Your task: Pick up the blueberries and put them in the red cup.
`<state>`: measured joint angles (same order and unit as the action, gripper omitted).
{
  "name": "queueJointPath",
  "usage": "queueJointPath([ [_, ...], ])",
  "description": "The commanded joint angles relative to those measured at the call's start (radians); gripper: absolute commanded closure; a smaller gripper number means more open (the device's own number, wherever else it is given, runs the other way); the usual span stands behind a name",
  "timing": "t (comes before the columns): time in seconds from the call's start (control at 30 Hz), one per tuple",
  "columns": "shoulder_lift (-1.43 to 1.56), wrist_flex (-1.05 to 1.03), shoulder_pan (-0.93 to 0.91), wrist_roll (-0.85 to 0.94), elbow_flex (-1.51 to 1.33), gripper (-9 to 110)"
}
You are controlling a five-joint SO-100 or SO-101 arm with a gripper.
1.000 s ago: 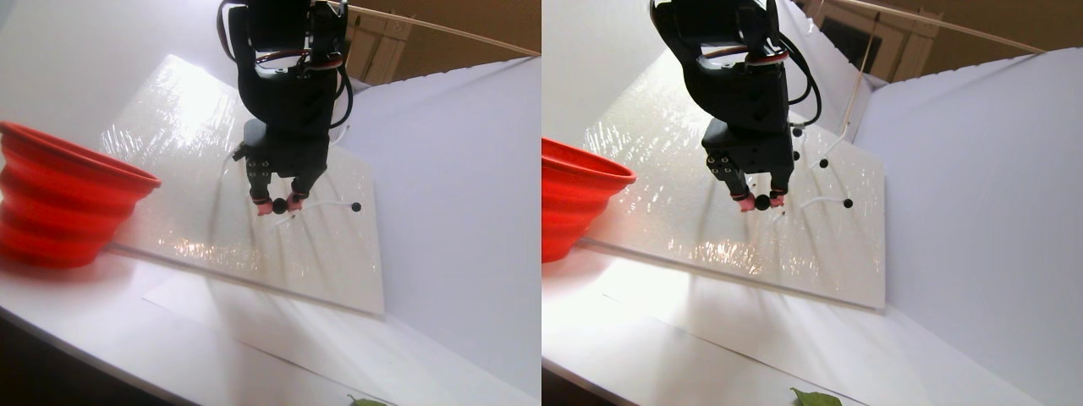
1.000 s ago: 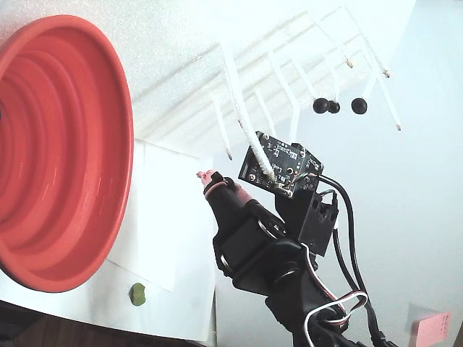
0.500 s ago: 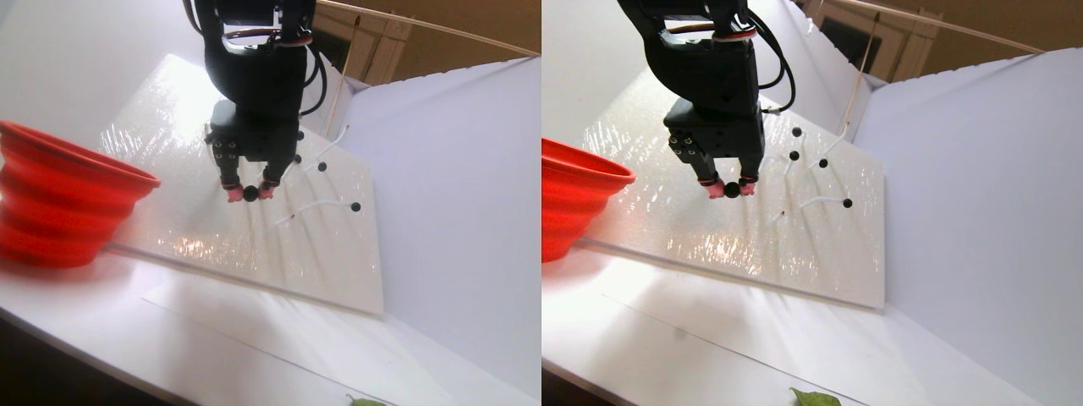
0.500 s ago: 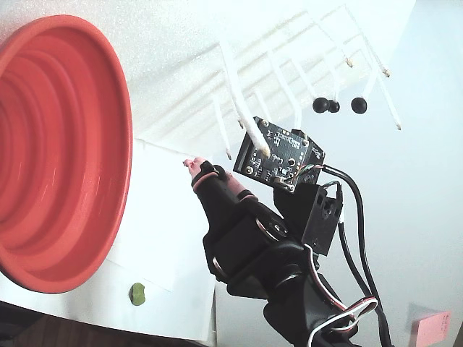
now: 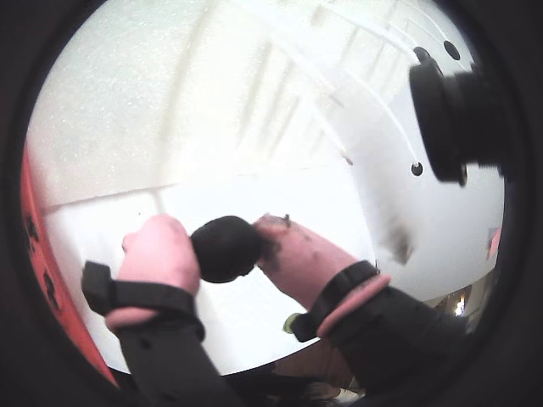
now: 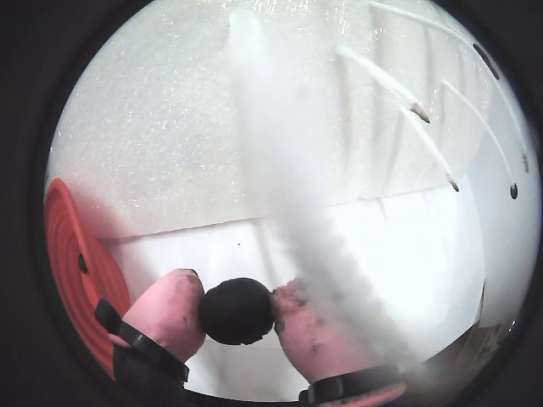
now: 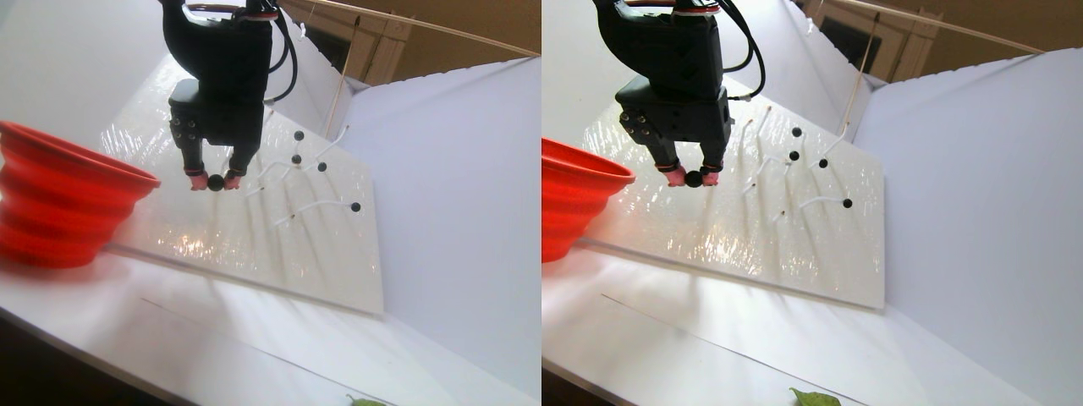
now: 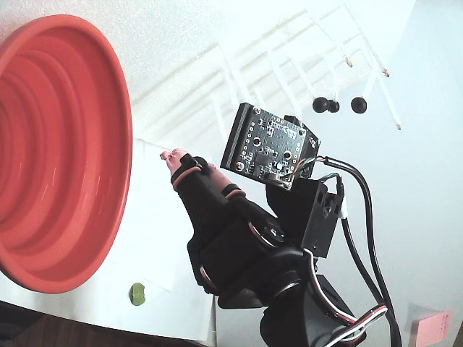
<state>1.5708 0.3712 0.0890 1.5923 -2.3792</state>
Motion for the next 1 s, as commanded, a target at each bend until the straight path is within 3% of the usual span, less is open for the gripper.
queueJointPath([
  [0.0,0.126,-0.009,0.006,-0.014,0.008,86],
  [0.97,0.328,-0.17,0.227,-0.193,-0.074,86],
])
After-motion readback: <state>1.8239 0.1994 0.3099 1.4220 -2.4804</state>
